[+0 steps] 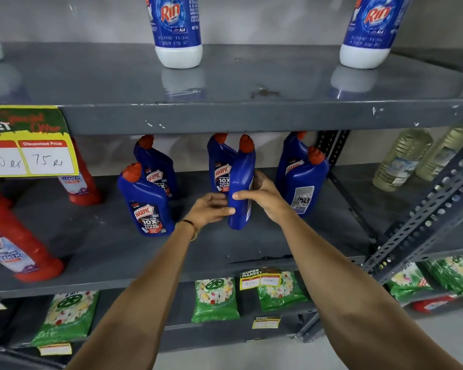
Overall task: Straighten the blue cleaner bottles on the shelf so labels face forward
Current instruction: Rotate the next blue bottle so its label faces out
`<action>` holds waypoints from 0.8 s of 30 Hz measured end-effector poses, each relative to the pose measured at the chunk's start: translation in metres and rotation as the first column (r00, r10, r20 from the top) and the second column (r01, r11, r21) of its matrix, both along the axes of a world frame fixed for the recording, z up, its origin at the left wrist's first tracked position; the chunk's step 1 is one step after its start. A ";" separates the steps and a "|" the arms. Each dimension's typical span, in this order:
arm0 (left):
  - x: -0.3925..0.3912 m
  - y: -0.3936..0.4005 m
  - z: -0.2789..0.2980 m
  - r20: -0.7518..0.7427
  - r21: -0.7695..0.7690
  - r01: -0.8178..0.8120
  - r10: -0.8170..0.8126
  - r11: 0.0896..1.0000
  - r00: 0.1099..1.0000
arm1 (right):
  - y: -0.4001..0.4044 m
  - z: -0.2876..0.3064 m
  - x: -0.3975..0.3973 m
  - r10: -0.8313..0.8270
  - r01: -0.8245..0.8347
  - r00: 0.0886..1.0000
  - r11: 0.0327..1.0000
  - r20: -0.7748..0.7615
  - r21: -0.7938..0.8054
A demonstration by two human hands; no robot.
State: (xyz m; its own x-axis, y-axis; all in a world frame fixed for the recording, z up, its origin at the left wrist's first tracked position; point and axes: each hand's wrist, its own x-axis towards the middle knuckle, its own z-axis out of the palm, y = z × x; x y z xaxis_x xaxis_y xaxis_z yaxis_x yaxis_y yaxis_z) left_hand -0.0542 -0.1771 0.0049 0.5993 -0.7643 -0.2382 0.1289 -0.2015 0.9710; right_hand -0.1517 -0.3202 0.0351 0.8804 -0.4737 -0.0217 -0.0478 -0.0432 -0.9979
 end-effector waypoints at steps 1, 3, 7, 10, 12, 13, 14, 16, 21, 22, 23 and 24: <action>0.005 0.004 -0.001 -0.094 0.018 0.054 -0.053 0.998 0.994 | -0.002 0.001 -0.002 0.040 -0.040 0.999 0.999 0.015 0.034; 0.009 0.008 -0.006 -0.217 0.022 0.122 -0.114 0.992 0.970 | -0.005 0.002 -0.007 0.121 -0.124 0.992 0.986 0.037 0.116; 0.006 0.006 -0.018 -0.364 -0.094 0.184 -0.206 0.978 0.908 | -0.011 0.004 -0.014 0.247 -0.264 0.964 0.938 0.099 0.225; 0.001 0.002 -0.013 -0.382 -0.180 0.238 -0.291 0.954 0.877 | -0.013 0.002 -0.017 0.284 -0.315 0.948 0.902 0.145 0.293; 0.000 0.001 -0.011 -0.368 -0.169 0.265 -0.310 0.949 0.876 | -0.013 0.000 -0.017 0.294 -0.329 0.943 0.888 0.154 0.322; 0.000 0.001 -0.010 -0.361 -0.153 0.269 -0.307 0.951 0.881 | -0.013 -0.002 -0.017 0.299 -0.336 0.941 0.880 0.158 0.335; 0.000 0.001 -0.010 -0.347 -0.135 0.267 -0.298 0.954 0.889 | -0.013 -0.003 -0.017 0.302 -0.342 0.939 0.872 0.163 0.351; -0.001 0.000 -0.008 -0.300 -0.090 0.238 -0.254 0.967 0.920 | -0.013 -0.006 -0.015 0.295 -0.342 0.939 0.857 0.178 0.385; -0.008 -0.010 -0.003 -0.171 0.017 0.037 -0.034 0.999 0.985 | -0.016 -0.003 -0.012 0.211 -0.268 0.961 0.877 0.180 0.399; -0.008 -0.013 -0.004 -0.142 0.040 -0.009 0.015 0.999 0.990 | -0.017 -0.003 -0.011 0.190 -0.247 0.966 0.885 0.178 0.394; -0.009 -0.015 -0.004 -0.098 0.060 -0.057 0.062 0.997 0.993 | -0.019 -0.003 -0.010 0.167 -0.225 0.970 0.892 0.176 0.391; -0.010 -0.017 -0.004 -0.032 0.080 -0.106 0.109 0.991 0.994 | -0.020 -0.003 -0.009 0.145 -0.204 0.974 0.898 0.176 0.389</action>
State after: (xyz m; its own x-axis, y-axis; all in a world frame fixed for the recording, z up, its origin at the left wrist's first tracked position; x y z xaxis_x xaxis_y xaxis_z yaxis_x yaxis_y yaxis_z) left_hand -0.0646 -0.1942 0.0013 0.6667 -0.6744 -0.3174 0.1886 -0.2593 0.9472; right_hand -0.1605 -0.3401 0.0317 0.9561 -0.2888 -0.0491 0.0636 0.3683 -0.9275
